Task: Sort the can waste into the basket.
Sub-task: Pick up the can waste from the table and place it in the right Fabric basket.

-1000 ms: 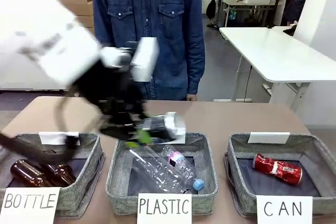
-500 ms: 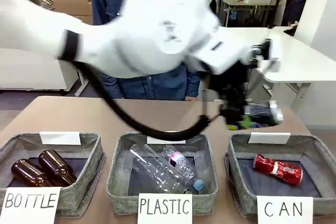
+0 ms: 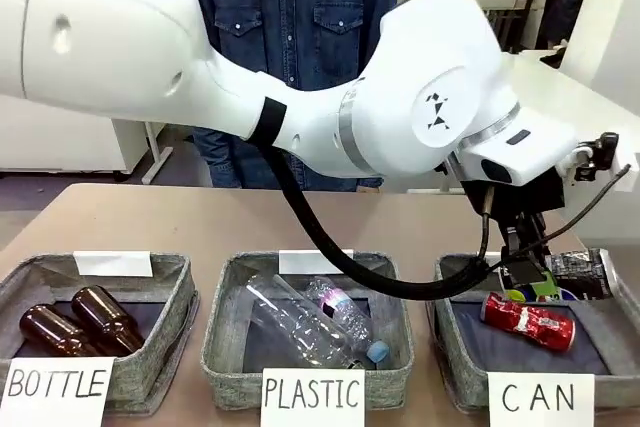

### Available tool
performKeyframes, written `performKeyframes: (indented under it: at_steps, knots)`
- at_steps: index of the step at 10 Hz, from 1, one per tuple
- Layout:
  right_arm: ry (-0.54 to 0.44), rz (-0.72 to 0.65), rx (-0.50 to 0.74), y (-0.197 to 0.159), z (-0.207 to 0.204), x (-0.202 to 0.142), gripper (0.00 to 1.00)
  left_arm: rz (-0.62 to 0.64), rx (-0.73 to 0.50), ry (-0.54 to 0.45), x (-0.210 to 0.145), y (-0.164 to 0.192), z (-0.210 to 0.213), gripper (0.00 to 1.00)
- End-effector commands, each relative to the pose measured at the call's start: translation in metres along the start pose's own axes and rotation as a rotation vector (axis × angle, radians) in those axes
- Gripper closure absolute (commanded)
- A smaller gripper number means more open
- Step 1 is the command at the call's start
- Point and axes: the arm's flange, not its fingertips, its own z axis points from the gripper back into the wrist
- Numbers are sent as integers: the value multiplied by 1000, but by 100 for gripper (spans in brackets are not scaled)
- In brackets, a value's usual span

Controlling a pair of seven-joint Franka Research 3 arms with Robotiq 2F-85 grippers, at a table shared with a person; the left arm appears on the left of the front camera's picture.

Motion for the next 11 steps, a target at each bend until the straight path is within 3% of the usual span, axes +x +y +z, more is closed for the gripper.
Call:
performKeyframes:
  at_steps: [1,3,4,6,11]
  knots:
    - [-15,-16,7,2,-2,1,0,13,6,34,3,4,10,63]
    - [-15,-16,7,2,-2,1,0,7,19,49,0,0,9,63]
    - [-15,-16,7,2,-2,1,0,-22,34,79,-1,-1,8,5]
    - [-15,-16,7,2,-2,1,0,-30,45,73,-1,-3,11,0]
    - [-15,-16,7,2,-2,1,0,-11,60,64,-11,-1,20,0]
